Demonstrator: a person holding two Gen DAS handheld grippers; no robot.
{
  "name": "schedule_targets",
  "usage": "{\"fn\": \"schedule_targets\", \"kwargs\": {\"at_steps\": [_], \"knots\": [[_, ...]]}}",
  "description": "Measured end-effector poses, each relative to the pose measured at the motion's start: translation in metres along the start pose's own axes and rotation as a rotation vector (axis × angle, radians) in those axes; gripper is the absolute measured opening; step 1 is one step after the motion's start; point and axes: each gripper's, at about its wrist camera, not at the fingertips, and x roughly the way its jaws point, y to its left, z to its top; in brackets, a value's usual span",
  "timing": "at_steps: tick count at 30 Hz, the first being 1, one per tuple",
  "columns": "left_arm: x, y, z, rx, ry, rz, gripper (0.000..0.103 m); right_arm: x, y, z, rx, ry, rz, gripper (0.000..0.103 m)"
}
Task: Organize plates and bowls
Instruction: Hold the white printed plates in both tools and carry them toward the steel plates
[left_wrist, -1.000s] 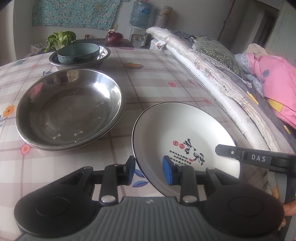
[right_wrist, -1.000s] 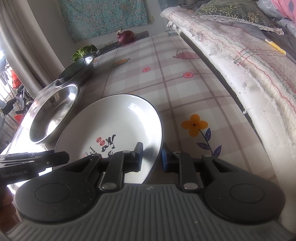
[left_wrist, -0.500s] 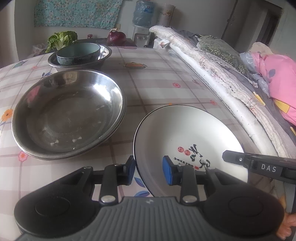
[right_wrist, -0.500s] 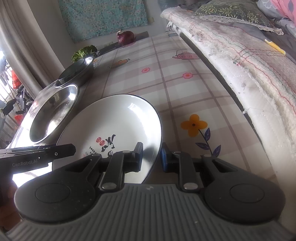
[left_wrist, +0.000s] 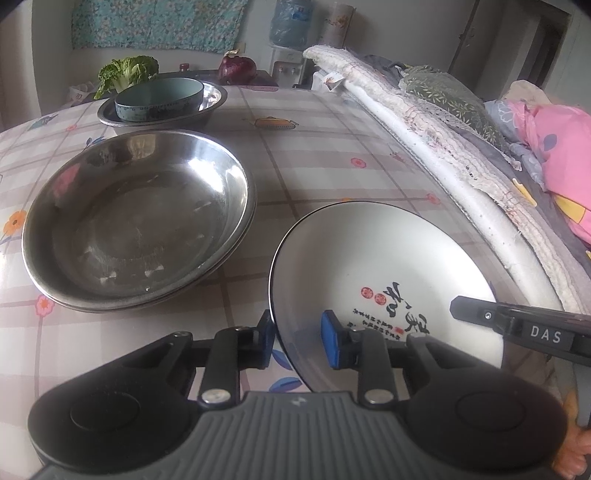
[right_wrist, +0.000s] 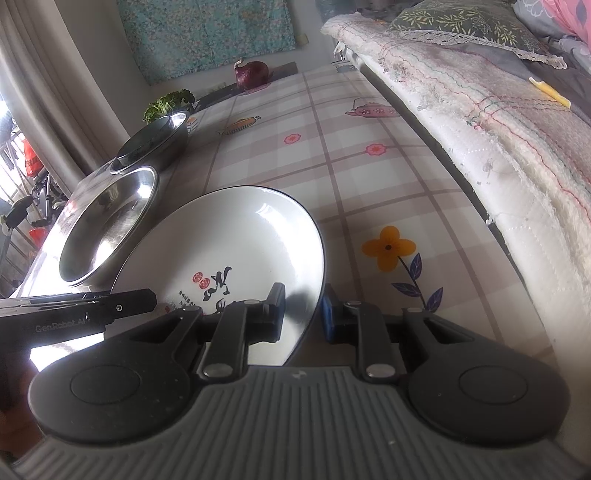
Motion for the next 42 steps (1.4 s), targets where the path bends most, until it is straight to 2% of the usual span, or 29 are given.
{"fn": "schedule_targets", "kwargs": {"at_steps": [42], "knots": [[0.0006, -0.0024, 0.0017, 0.019, 0.007, 0.011, 0.029, 0.0046, 0.0053, 0.0023, 0.020, -0.017, -0.028, 0.023]]}}
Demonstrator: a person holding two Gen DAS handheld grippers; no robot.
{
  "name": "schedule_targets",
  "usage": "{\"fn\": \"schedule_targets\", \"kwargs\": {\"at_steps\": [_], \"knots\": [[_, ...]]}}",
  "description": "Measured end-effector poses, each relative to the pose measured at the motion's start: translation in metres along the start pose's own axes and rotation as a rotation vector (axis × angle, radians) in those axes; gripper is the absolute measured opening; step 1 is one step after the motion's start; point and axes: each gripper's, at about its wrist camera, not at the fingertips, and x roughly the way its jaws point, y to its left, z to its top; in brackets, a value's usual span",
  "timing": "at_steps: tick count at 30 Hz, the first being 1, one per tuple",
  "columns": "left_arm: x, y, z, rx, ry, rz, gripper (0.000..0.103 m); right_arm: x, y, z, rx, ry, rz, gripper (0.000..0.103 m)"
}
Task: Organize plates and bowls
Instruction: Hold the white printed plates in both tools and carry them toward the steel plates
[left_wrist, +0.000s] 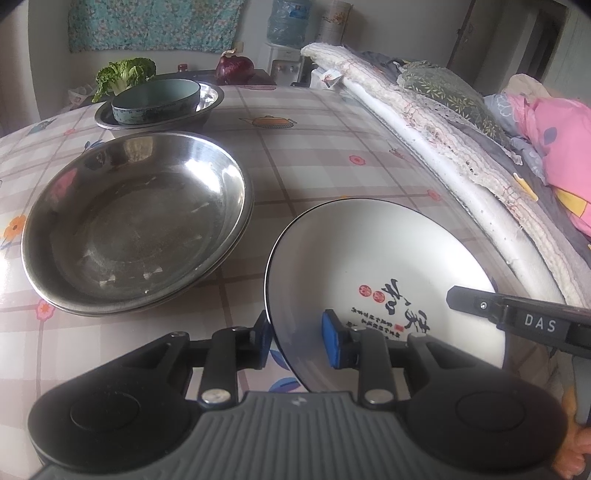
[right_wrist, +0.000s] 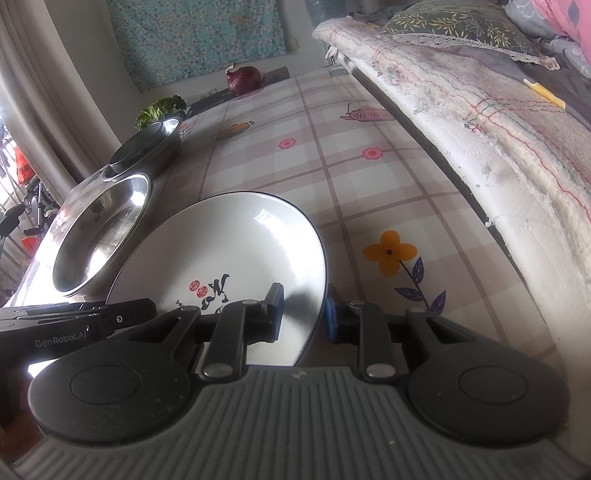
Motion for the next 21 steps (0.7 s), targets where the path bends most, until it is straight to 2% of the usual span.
{"fn": "schedule_targets", "kwargs": {"at_steps": [21], "knots": [[-0.0057, 0.0039, -0.0047, -0.015, 0.006, 0.027, 0.030, 0.0043, 0.0063, -0.0030, 0.004, -0.015, 0.027, 0.023]]}}
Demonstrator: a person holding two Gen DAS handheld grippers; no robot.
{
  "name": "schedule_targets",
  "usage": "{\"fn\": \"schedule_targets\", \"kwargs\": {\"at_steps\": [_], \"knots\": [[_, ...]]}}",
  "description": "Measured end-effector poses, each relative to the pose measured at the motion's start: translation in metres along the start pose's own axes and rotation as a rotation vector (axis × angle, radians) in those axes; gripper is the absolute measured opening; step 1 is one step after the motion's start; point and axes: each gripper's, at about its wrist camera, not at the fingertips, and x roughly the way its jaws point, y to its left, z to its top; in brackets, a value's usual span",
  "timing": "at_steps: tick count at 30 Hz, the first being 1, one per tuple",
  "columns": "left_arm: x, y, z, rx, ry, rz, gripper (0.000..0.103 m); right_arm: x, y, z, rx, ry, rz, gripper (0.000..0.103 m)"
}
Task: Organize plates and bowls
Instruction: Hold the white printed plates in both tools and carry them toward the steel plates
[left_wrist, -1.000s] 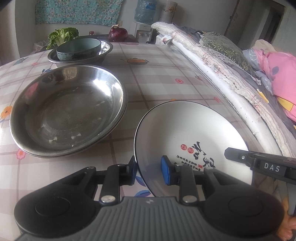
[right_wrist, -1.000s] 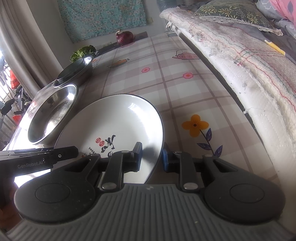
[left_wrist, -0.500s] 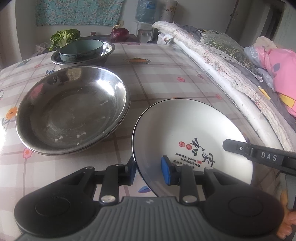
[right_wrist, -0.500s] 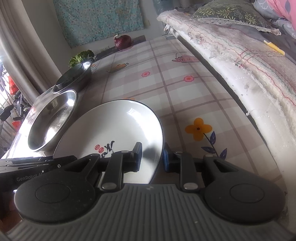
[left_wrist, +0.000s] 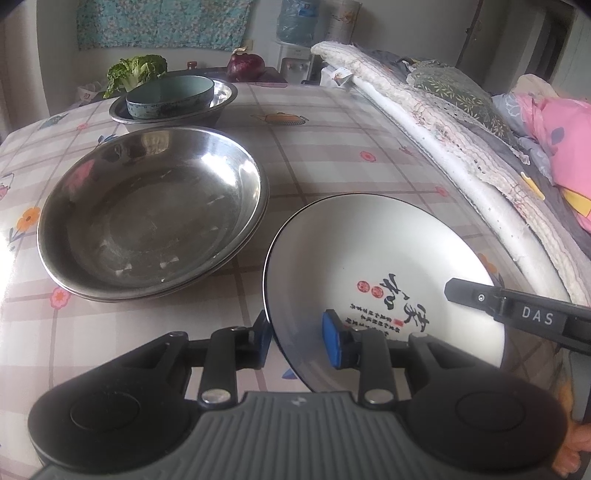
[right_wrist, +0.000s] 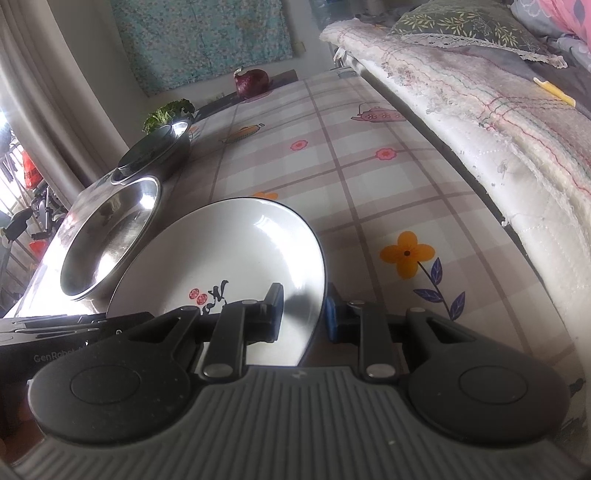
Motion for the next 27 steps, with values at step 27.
{"fn": "schedule_targets", "kwargs": {"at_steps": [27], "knots": [[-0.0058, -0.0001, 0.0036, -0.012, -0.035, 0.004, 0.032, -0.0034, 0.0083, 0.0025, -0.040, -0.003, -0.035, 0.023]]}}
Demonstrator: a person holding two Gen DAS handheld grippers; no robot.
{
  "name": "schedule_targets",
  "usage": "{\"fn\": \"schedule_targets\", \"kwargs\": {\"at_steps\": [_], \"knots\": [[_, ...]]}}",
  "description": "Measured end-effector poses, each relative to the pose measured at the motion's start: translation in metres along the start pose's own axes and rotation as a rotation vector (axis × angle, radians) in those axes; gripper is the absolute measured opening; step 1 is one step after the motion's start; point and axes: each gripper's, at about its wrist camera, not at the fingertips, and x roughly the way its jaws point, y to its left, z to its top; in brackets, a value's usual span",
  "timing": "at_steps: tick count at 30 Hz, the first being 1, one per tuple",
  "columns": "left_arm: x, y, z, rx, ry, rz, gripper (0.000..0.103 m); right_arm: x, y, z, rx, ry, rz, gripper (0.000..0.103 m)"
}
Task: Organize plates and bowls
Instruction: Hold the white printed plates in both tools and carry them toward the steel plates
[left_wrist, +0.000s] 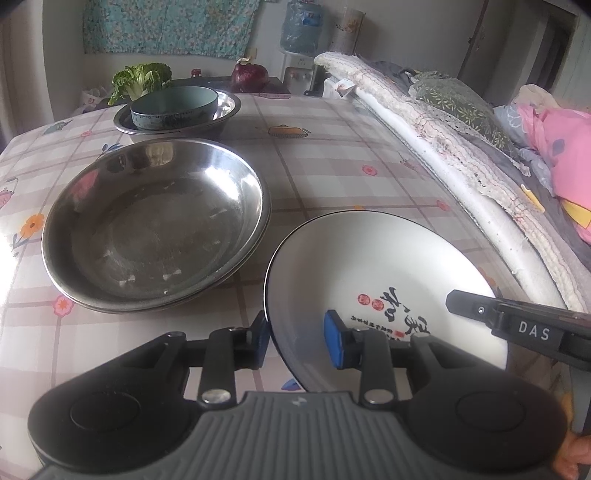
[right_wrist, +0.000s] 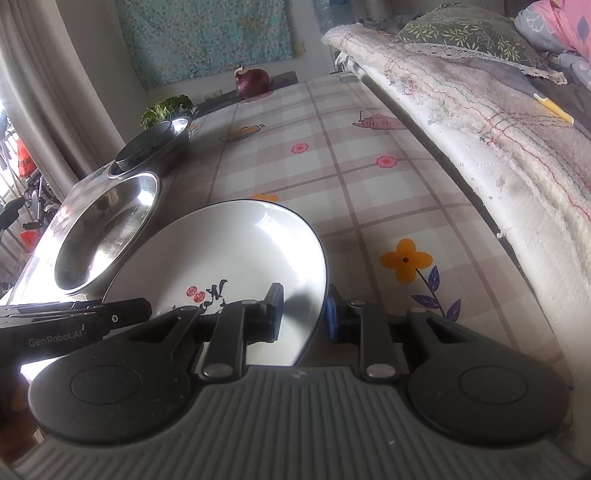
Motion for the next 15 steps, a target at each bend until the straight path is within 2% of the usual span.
{"fn": "schedule_targets", "kwargs": {"at_steps": [6, 15], "knots": [[-0.0026, 0.0008, 0.0003, -0.001, -0.016, -0.005, 0.032, -0.0034, 0.0011, 0.0023, -0.009, -0.004, -0.003, 0.023], [0.0014, 0.0053, -0.0042, -0.011, 0.001, -0.016, 0.030, -0.0016, 0.0011, -0.0009, -0.018, 0.009, -0.004, 0.023]]}}
